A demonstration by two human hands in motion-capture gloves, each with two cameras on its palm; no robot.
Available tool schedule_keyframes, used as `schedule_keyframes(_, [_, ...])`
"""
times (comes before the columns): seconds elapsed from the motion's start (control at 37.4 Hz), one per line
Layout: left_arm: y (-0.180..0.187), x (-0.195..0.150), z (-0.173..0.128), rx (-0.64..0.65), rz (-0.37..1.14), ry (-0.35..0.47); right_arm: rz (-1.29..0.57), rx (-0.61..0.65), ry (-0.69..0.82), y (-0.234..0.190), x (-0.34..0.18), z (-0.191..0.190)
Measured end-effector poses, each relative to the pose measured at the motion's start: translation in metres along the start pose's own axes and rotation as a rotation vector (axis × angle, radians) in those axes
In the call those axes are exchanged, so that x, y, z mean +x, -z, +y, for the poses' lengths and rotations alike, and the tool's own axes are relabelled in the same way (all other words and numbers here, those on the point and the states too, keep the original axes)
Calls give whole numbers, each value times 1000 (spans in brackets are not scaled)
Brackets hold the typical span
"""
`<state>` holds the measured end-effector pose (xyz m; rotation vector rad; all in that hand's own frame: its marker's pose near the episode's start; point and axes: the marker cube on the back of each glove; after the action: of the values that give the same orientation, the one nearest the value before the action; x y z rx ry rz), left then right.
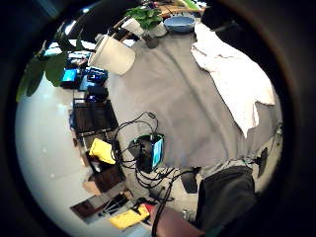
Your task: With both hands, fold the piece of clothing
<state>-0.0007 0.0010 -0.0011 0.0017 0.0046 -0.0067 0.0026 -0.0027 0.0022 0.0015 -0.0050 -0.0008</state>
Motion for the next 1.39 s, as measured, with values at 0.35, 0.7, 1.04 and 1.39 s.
schedule_keyframes(0.35, [-20, 4, 3, -21, 1, -11, -13, 10, -12, 3, 9, -7])
schedule_keyframes(0.7, [-68, 25, -7, -66, 16, -101, 19, 1, 8, -18, 6, -21])
schedule_keyframes(1.04, [-175, 80, -3, -231, -19, -278, 113, -171, -21, -136, 16, -60])
schedule_keyframes(1.39, [-207, 64, -81, 198, -313, -138, 185, 151, -12, -151, 8, -78])
